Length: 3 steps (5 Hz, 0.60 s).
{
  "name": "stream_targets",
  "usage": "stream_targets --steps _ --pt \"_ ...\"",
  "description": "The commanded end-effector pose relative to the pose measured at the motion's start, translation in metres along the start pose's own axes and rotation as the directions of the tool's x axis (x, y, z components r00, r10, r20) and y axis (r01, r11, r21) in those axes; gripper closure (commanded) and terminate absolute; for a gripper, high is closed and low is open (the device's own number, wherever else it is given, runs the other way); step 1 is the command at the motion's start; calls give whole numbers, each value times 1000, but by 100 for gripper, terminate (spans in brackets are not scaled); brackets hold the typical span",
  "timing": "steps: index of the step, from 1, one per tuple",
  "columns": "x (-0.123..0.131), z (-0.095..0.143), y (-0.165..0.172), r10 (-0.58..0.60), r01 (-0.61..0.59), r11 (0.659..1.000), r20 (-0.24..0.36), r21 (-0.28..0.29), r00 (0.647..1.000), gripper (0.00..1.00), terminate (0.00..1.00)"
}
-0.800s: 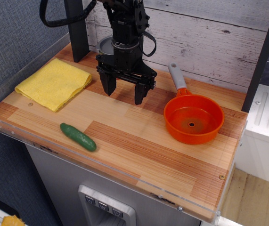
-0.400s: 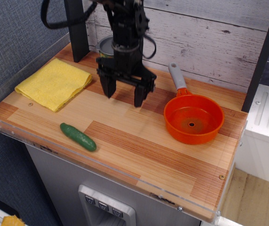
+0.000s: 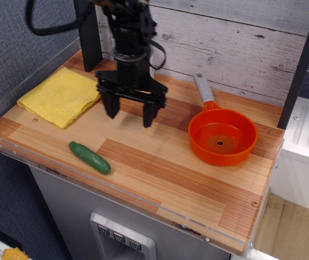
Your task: Take the green color vegetable and place it below the plastic vessel.
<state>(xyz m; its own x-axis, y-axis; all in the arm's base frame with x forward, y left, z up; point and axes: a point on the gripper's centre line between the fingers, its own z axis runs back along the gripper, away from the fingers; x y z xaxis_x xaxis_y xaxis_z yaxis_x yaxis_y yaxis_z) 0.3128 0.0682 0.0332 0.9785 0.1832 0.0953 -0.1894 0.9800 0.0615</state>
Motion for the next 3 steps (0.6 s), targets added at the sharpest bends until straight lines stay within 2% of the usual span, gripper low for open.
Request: stream_targets --steps 1,2,3 --pt "-34 22 32 338 -339 940 25 40 941 0 0" --pt "-56 25 37 561 -564 825 62 43 825 0 0" --pt "-63 21 36 633 -640 766 103 65 768 0 0"
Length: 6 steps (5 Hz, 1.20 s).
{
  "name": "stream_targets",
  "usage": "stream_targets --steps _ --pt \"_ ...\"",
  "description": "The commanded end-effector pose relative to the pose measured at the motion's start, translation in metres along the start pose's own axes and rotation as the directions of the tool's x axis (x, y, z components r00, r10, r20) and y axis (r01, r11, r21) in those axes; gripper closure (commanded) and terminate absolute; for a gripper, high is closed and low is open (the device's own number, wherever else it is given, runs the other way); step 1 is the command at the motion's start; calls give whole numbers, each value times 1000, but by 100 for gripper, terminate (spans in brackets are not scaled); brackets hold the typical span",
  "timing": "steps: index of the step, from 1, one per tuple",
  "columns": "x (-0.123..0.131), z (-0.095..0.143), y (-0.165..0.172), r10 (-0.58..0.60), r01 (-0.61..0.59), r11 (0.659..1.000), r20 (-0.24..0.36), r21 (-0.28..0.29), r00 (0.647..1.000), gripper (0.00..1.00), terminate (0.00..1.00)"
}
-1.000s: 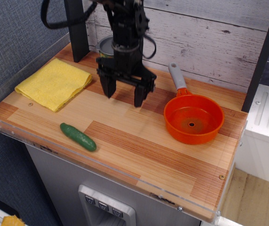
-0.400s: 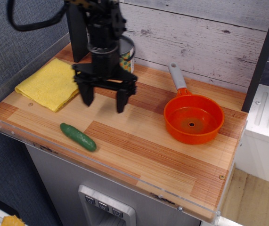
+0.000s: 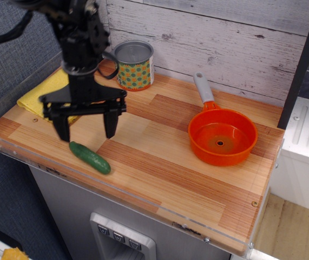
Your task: Take the green color vegetable and place it below the plastic vessel.
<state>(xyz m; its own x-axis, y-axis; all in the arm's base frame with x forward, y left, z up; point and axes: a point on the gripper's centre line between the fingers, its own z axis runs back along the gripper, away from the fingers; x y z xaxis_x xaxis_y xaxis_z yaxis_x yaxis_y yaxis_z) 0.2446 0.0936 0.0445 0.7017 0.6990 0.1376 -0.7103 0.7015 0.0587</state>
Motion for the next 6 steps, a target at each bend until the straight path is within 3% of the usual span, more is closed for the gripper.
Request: stream_targets --steps 1,2,6 --pt "2 -2 -3 179 -175 983 84 -56 980 0 0" --pt "3 -9 -6 217 -209 972 71 -104 974 0 0" --pt "-9 -26 -8 225 -229 965 -41 -128 973 0 0"
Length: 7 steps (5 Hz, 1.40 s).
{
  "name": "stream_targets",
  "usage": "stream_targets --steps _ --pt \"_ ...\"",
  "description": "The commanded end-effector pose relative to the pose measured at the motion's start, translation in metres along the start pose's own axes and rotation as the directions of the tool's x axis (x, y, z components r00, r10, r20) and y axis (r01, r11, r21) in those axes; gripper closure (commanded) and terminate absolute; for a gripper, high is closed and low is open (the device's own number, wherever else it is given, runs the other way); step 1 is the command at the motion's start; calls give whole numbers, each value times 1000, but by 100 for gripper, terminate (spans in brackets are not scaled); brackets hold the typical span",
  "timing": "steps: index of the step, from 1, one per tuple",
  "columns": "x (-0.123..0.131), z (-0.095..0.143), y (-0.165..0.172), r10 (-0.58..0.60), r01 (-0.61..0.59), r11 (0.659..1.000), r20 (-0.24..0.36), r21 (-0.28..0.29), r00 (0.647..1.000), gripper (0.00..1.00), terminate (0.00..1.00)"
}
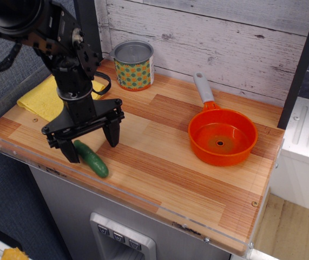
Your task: Take the green color vegetable and place it below the plastic vessel.
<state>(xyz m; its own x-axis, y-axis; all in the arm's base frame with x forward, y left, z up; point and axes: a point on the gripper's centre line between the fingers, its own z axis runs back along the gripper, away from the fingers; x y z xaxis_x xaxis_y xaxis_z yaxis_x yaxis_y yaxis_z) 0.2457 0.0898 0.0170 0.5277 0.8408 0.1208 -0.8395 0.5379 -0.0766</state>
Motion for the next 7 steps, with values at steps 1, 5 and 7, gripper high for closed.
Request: stream_targets --steps 1,5,7 --pt "-10 -2 -1 28 -29 999 -26 -34 999 0 0" --pt "-11 6 -4 -16 14 998 -27 -61 1000 100 0" --pt "-8 22 -12 -66 64 995 -16 -72 998 100 0"
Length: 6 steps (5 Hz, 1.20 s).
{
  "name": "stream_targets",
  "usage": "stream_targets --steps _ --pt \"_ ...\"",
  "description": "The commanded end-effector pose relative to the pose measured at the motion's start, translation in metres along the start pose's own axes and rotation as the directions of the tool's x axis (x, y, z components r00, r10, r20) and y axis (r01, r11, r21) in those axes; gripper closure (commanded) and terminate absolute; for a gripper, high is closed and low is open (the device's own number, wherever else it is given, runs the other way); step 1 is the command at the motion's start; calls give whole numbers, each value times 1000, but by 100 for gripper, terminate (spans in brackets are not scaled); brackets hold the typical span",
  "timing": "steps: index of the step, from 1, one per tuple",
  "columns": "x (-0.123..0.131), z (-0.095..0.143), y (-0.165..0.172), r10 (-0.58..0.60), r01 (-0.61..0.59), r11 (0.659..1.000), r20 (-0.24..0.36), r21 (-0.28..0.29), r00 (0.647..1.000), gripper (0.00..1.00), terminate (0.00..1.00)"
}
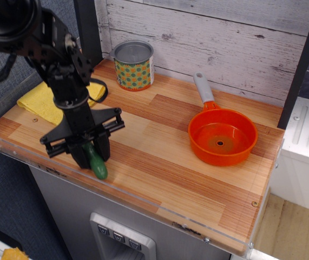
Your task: Take the green color vegetable and place it below the plastic vessel.
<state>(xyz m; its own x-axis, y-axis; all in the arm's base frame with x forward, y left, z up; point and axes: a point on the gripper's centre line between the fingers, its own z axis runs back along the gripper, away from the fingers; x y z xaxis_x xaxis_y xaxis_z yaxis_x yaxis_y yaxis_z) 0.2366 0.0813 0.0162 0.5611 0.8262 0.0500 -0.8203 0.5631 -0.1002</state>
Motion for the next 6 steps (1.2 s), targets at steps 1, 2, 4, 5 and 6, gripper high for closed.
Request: stream_targets --steps 1,2,4,5,6 --pt "4 26 -18 -54 58 997 71 -42 996 100 0" --pt "1 35 -21 -82 87 995 90 -53 993 100 0" --pt "-49 58 -49 -263 276 957 137 -87 955 100 0" --pt "-77 59 -62 -362 375 923 134 -86 922 100 0" --pt "-100 52 -78 -481 491 864 106 -113 871 100 0"
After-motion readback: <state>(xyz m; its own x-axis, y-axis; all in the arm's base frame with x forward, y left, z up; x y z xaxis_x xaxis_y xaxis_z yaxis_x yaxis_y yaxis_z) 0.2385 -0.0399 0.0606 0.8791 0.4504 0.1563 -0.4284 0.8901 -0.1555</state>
